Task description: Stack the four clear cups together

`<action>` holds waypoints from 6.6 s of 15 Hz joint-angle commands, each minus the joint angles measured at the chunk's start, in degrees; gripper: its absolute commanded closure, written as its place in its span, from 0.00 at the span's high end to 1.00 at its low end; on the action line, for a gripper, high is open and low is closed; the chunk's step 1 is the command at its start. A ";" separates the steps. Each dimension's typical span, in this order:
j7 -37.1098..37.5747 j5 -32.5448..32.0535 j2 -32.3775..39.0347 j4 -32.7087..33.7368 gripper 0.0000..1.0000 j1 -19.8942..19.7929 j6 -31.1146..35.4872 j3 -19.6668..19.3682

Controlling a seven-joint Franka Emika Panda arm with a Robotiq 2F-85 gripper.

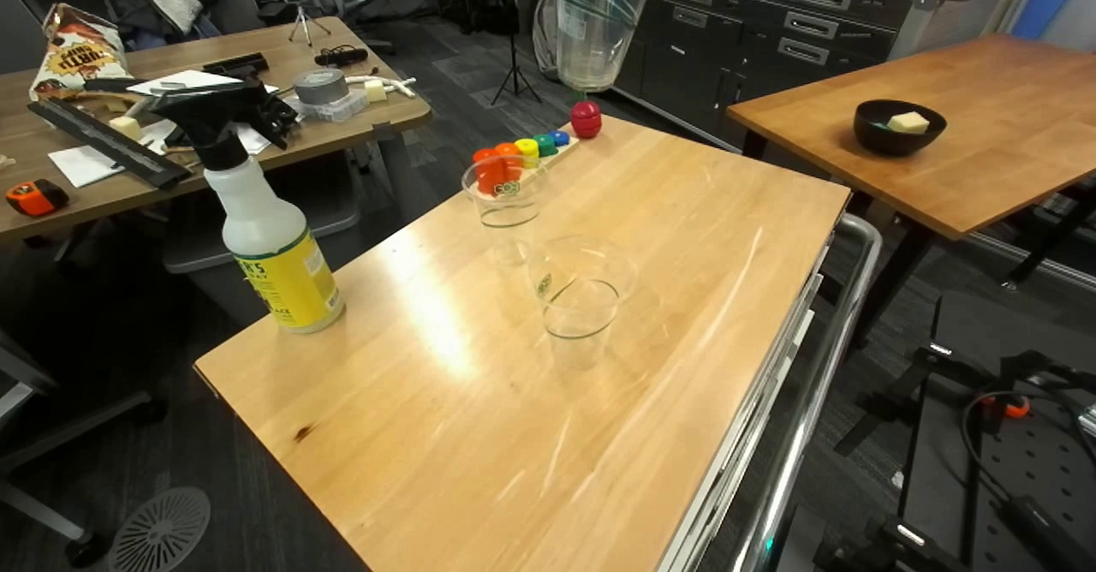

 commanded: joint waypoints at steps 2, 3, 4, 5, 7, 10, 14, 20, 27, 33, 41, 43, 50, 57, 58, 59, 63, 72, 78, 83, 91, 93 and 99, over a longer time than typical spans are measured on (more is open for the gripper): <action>1.09 -0.24 5.82 4.12 0.02 2.37 0.55 1.57; 0.88 -0.11 6.85 4.38 0.02 2.76 0.66 1.78; 0.85 -0.48 8.20 4.93 0.02 3.23 1.79 1.85; 0.87 -0.55 9.33 5.43 0.02 3.52 2.67 1.86; 1.07 -0.72 12.00 7.29 0.02 3.96 4.18 1.69; 1.09 -0.55 15.02 10.49 0.02 4.07 5.19 1.51; 0.82 -0.96 17.37 13.46 0.02 4.05 5.70 1.25; 0.36 -2.44 18.91 13.03 0.02 3.93 5.20 0.84; 1.12 -3.26 21.21 13.44 0.02 4.24 5.64 0.51; 0.89 -3.90 20.40 13.96 0.62 4.47 5.41 0.46; 0.84 -4.62 17.99 12.22 1.00 3.88 5.49 0.02; 0.83 -4.58 17.58 11.28 1.00 3.67 5.40 -0.21; 0.50 -4.45 17.09 9.91 1.00 3.29 4.62 -0.44; -0.11 -3.61 15.14 6.48 1.00 2.60 3.54 -0.27; -0.23 -3.49 14.81 5.96 1.00 2.49 3.46 -0.21; -0.26 -3.35 14.47 5.48 1.00 2.39 3.34 -0.17; -0.69 -3.06 13.25 3.28 1.00 2.01 3.51 -0.08; -1.02 -1.41 13.38 1.05 1.00 1.65 5.82 0.31; -1.15 -0.37 13.54 -1.34 1.00 1.82 9.14 0.39; -1.40 -0.22 13.79 -3.84 1.00 1.82 11.50 0.57; -1.14 1.99 14.56 -4.35 0.25 1.78 14.28 0.97; -1.18 2.44 14.34 -4.65 0.11 1.82 14.82 1.06; -1.36 4.21 12.66 -5.43 0.03 1.44 15.54 1.18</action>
